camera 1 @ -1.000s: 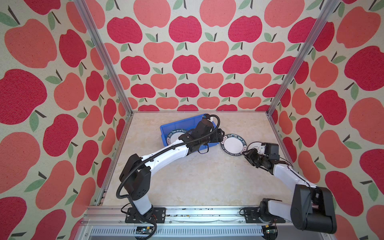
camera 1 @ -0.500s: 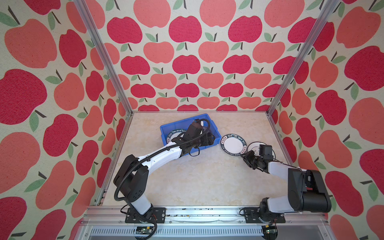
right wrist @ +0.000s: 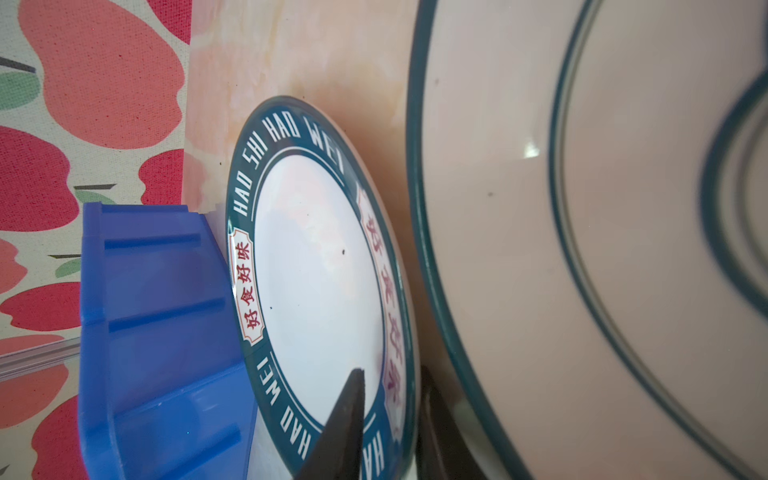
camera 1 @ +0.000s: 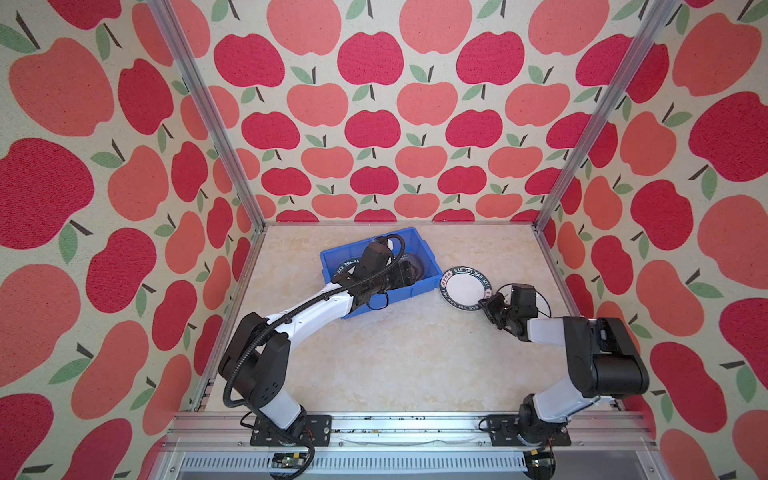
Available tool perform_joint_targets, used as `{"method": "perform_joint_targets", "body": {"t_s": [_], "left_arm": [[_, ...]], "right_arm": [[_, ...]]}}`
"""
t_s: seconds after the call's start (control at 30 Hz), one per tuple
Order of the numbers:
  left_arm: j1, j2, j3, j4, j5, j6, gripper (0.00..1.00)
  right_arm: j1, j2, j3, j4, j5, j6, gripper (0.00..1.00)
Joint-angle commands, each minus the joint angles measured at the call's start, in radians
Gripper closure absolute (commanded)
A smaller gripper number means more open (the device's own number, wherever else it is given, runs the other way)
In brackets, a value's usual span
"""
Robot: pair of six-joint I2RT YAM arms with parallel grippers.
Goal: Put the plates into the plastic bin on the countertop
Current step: 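Close the right gripper on the small plate's rim while the left hovers over the bin, then lift the small green-rimmed plate upright with the right gripper toward the bin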
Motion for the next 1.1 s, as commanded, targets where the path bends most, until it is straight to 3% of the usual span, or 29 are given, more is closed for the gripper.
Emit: {"method": "perform_joint_targets", "body": {"t_s": [0.0,0.17,0.4,0.6,0.77,0.87,1.07], "left_arm": [[0.018,-0.029,-0.021,-0.008,0.022,-0.002,0.18],[0.028,-0.035,-0.031,-0.007,0.020,-0.005,0.19],[0.030,-0.046,-0.050,0.002,0.011,-0.011,0.19],[0.029,-0.113,-0.087,0.007,-0.014,-0.004,0.17],[0.035,-0.177,-0.106,-0.025,-0.048,0.019,0.17],[0.042,-0.220,-0.114,-0.059,-0.077,0.034,0.16],[0.091,-0.377,-0.188,-0.094,-0.095,0.043,0.12]], "right_arm": [[0.015,0.057,-0.021,-0.038,0.038,0.035,0.85],[0.026,0.063,-0.020,-0.025,0.030,0.043,0.98],[0.040,-0.072,0.005,-0.141,0.062,0.000,1.00],[0.046,-0.367,0.140,-0.481,0.278,-0.180,1.00],[0.060,-0.498,0.310,-0.658,0.451,-0.311,1.00],[0.089,-0.487,0.402,-0.661,0.470,-0.339,1.00],[0.240,-0.323,0.645,-0.655,0.440,-0.373,1.00]]}}
